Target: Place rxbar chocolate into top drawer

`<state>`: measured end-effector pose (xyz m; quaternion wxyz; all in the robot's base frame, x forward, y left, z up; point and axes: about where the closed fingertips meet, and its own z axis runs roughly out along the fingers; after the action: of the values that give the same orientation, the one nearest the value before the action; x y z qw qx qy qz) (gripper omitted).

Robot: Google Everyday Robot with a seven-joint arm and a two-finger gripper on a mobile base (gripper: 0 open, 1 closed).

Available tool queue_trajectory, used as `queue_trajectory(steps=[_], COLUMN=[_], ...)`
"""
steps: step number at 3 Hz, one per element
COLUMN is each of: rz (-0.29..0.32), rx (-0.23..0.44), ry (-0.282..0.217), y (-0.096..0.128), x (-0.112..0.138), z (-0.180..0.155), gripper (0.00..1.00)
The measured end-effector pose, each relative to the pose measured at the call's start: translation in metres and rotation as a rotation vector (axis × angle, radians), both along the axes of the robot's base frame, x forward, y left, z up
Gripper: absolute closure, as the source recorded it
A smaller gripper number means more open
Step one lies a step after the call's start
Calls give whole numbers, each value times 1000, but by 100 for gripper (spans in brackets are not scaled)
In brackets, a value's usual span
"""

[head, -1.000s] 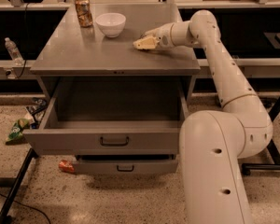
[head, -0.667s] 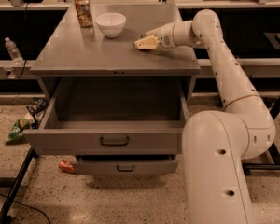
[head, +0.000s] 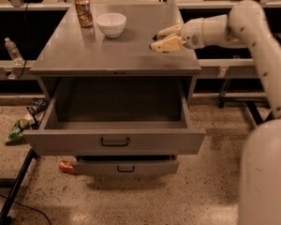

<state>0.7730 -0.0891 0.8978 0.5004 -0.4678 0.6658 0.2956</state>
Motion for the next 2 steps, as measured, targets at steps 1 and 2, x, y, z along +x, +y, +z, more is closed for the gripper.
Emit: queue_trajectory(steps=[1, 2], rz=[71, 73], rx=[-30, -54], ry=[27, 61], y=[-13, -17], x=[-65, -132], z=[-2, -11], gripper=[100, 100])
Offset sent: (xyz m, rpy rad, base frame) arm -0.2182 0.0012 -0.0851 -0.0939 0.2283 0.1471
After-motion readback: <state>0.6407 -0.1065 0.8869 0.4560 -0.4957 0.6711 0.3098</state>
